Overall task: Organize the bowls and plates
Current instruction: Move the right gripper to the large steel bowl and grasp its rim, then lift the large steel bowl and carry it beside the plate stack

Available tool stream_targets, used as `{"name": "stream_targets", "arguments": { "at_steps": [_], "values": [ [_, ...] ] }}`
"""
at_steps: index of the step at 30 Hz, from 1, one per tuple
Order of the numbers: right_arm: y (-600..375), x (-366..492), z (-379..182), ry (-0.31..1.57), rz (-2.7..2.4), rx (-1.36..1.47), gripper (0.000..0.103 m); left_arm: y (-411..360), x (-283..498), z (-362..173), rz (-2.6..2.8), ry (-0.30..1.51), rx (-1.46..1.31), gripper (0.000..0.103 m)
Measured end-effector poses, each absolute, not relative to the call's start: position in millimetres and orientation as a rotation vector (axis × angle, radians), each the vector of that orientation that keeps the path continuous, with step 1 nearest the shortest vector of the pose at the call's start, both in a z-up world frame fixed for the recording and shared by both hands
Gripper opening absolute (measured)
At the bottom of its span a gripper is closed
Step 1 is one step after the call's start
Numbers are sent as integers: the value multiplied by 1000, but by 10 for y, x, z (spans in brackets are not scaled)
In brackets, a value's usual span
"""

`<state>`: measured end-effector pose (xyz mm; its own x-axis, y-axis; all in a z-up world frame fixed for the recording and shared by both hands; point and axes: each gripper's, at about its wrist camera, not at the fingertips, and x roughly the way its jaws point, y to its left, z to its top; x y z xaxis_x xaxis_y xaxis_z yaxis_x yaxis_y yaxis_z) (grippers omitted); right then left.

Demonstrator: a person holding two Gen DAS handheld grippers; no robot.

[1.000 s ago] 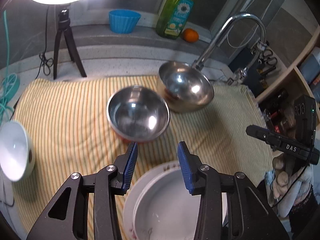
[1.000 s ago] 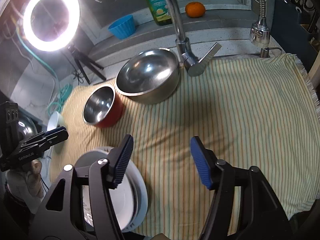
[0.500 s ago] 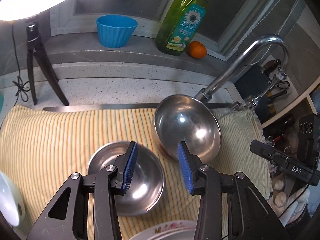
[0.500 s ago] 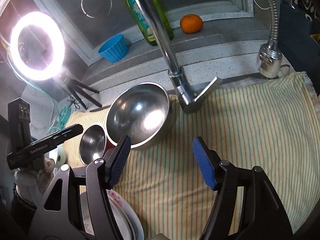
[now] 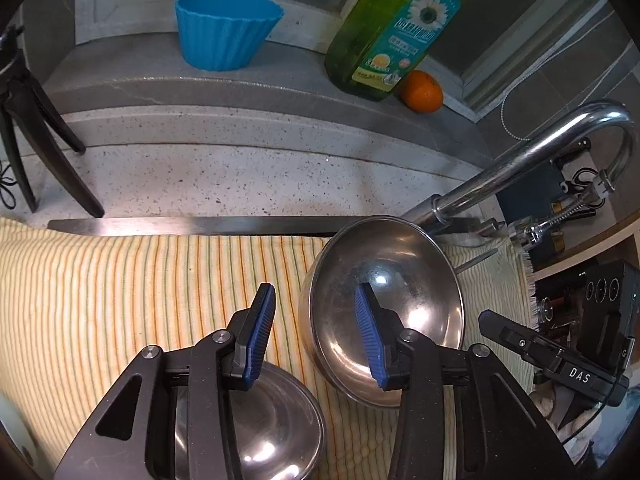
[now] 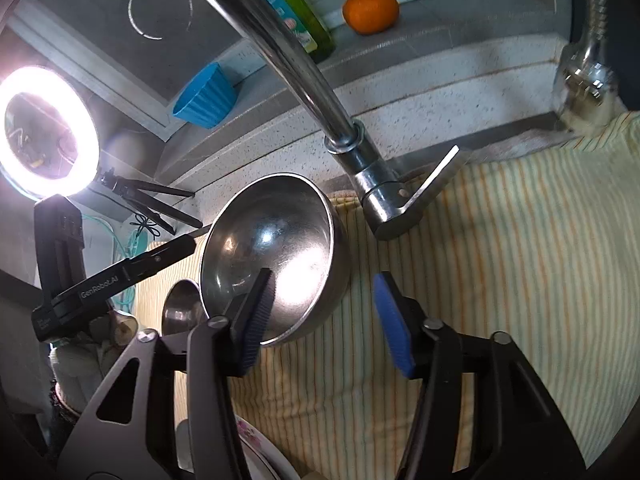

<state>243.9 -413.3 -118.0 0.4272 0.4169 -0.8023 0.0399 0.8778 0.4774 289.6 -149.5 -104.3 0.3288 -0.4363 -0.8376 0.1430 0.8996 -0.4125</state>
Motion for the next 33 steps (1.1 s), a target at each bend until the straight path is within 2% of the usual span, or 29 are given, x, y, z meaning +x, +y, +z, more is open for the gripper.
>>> {"name": "stream_targets", "arguments": {
  "at_steps": [6, 10, 15, 25, 33],
  "values": [
    [-4122, 2517, -1298, 1142, 258, 499, 38, -1548, 2964, -1121, -389, 1211, -260, 36],
    [-4077, 2549, -1358, 1158, 263, 487, 28, -1569, 2973, -1170, -402, 1213, -260, 25],
    [-3993, 2561, -1413, 1177, 265, 470, 18, -1608, 2951, -1211, -428, 1229, -254, 20],
    [-3986, 2512, -1355, 1169, 246, 471, 16, -1598, 2875, -1125, -432, 1207, -266, 19],
    [-4019, 2396, -1104, 1125, 247, 475, 16, -1562, 2729, -867, -454, 1156, -277, 19]
  ]
}}
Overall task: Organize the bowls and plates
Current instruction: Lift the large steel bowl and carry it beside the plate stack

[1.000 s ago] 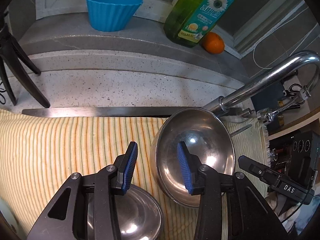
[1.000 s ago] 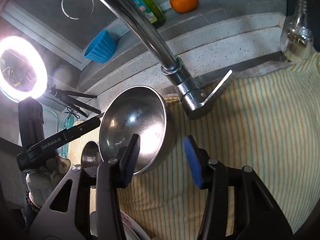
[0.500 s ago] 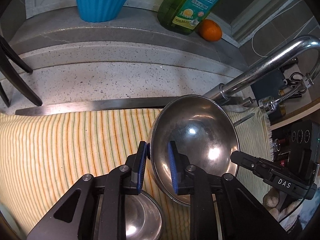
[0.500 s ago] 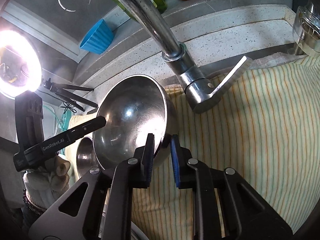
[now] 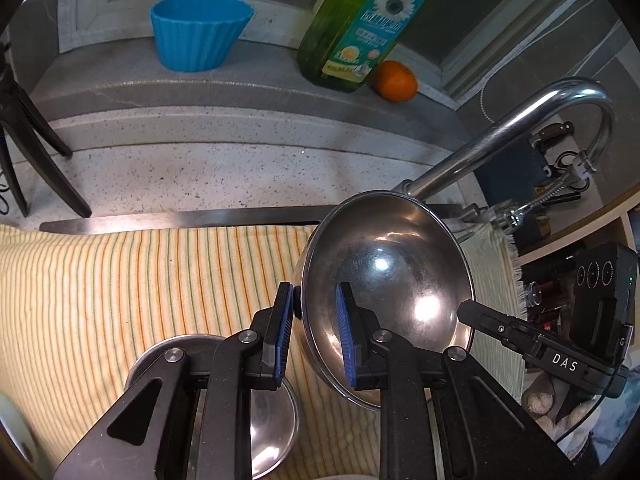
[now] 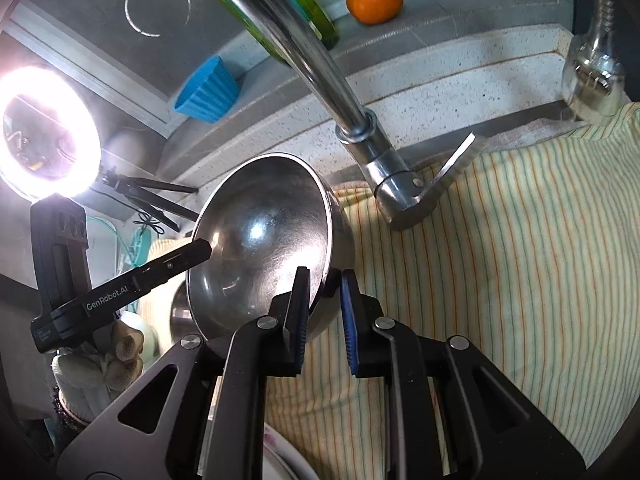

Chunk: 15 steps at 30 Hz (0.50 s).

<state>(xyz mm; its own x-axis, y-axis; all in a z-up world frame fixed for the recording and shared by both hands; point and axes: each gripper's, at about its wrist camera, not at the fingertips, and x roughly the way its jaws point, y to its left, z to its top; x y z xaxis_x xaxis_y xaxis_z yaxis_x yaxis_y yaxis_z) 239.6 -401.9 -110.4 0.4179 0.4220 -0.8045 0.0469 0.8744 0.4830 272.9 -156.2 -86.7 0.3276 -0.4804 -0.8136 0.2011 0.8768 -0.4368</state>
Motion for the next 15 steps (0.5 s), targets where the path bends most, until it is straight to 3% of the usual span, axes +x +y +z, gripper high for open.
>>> {"name": "stream_targets", "arguments": {
  "at_steps": [15],
  "values": [
    [-3633, 1954, -555, 1073, 321, 420, 16, -1088, 2131, -368, -443, 1066, -311, 19]
  ]
}}
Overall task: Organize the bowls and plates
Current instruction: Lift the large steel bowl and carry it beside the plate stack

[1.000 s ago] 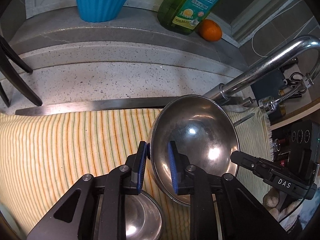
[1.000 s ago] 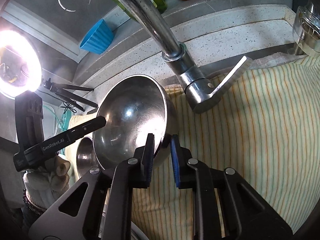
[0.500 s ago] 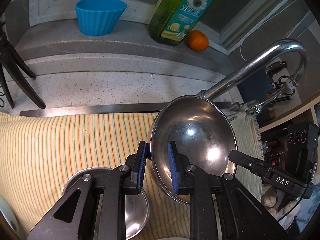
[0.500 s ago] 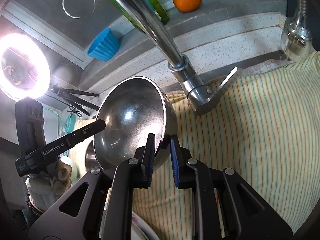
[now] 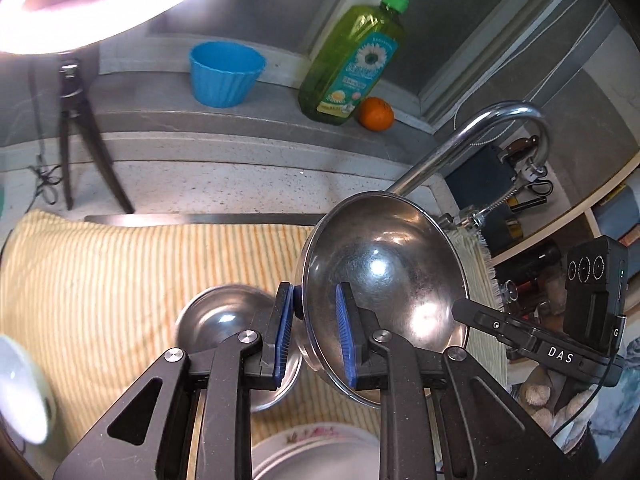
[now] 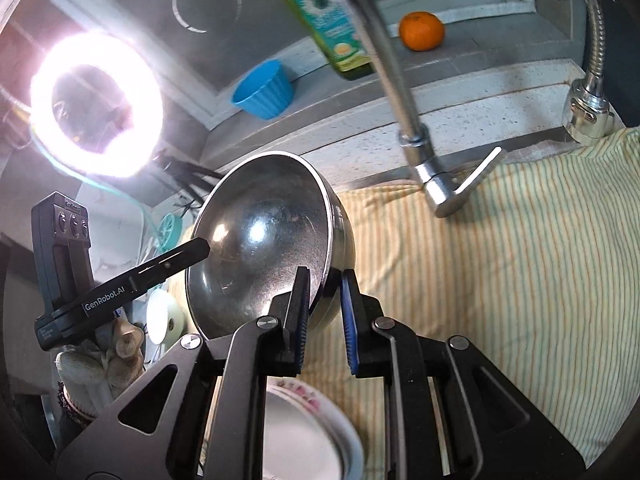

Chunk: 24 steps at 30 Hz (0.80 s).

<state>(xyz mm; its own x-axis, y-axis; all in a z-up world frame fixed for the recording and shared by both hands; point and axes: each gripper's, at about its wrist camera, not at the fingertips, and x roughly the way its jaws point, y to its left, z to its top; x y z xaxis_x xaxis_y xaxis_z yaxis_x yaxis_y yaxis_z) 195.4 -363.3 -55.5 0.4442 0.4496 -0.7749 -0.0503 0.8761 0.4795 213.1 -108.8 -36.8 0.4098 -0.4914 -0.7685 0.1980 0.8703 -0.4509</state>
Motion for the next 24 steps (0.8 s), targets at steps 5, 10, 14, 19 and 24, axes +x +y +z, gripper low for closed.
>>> {"name": "stream_targets", "arguments": {
  "at_steps": [5, 10, 14, 19, 24],
  "values": [
    [-3339, 1772, -438, 1067, 364, 389, 16, -782, 1858, -307, -412, 1043, -325, 19],
    [-3030, 1574, -401, 1078, 415, 359, 16, -465, 1594, -284, -376, 1031, -351, 19],
    [-2768, 1420, -431, 1097, 457, 335, 16, -219, 1369, -298, -341, 1025, -366, 19],
    [-2437, 1239, -535, 1129, 503, 307, 16, 70, 1096, -342, -301, 1024, -382, 19],
    [-2122, 1095, -715, 1178, 546, 275, 16, 314, 878, -463, -254, 1037, -411, 19]
  ]
}}
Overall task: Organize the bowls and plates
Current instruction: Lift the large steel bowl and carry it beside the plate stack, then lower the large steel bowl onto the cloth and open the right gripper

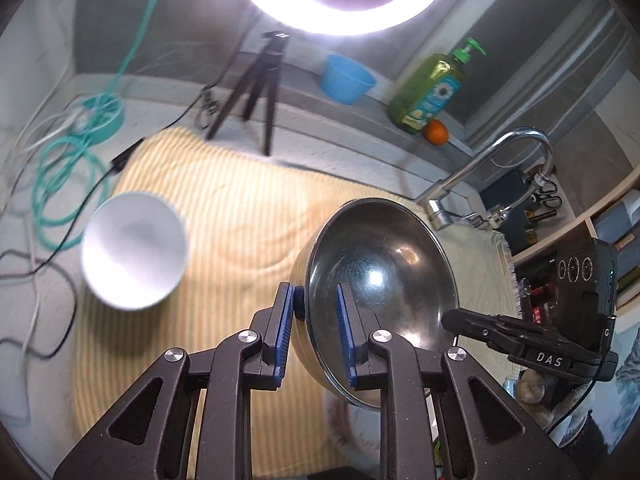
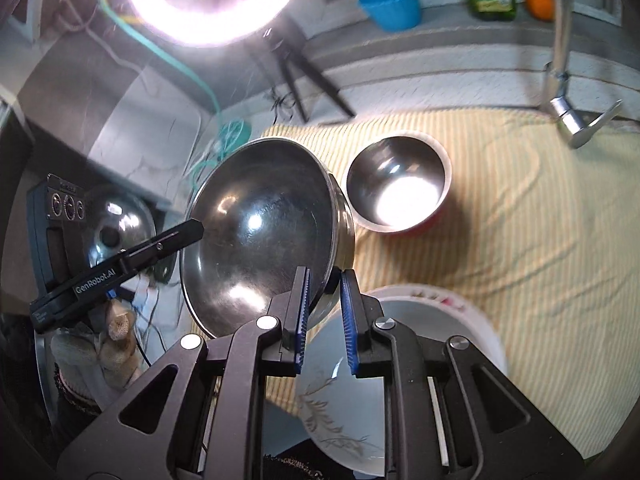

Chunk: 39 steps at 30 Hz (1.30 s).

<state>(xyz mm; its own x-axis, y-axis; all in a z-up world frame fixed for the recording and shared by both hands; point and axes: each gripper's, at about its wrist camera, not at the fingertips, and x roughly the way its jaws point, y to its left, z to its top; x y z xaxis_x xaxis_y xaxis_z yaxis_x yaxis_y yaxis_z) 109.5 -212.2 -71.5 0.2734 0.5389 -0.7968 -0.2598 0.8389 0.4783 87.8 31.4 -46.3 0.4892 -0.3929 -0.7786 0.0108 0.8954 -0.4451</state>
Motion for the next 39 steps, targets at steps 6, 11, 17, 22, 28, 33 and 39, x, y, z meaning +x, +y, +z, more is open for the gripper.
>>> {"name": "stream_targets", "arguments": {
  "at_steps": [6, 11, 17, 22, 28, 33, 39],
  "values": [
    [-1762, 993, -970, 1243, 580, 230, 16, 568, 652, -671, -193, 1061, -460, 19],
    [-1531, 952, -1152, 1281, 605, 187, 16, 721, 485, -877, -151, 1092, -490, 19],
    [-1337, 977, -1382, 1322, 609, 151, 16, 829, 389, -1106, -117, 1116, -516, 19],
    [-1227, 996, -1500, 1338, 608, 117, 16, 881, 344, -1210, -106, 1131, -525, 19],
    [-1184, 1003, -1505, 1330, 602, 91, 16, 889, 302, -1231, -114, 1131, -529, 19],
    [-1217, 1007, -1518, 1338, 603, 105, 16, 870, 272, -1249, -121, 1139, -523, 19],
    [-1198, 1004, -1514, 1330, 606, 88, 16, 869, 262, -1257, -117, 1139, -524, 19]
  ]
}}
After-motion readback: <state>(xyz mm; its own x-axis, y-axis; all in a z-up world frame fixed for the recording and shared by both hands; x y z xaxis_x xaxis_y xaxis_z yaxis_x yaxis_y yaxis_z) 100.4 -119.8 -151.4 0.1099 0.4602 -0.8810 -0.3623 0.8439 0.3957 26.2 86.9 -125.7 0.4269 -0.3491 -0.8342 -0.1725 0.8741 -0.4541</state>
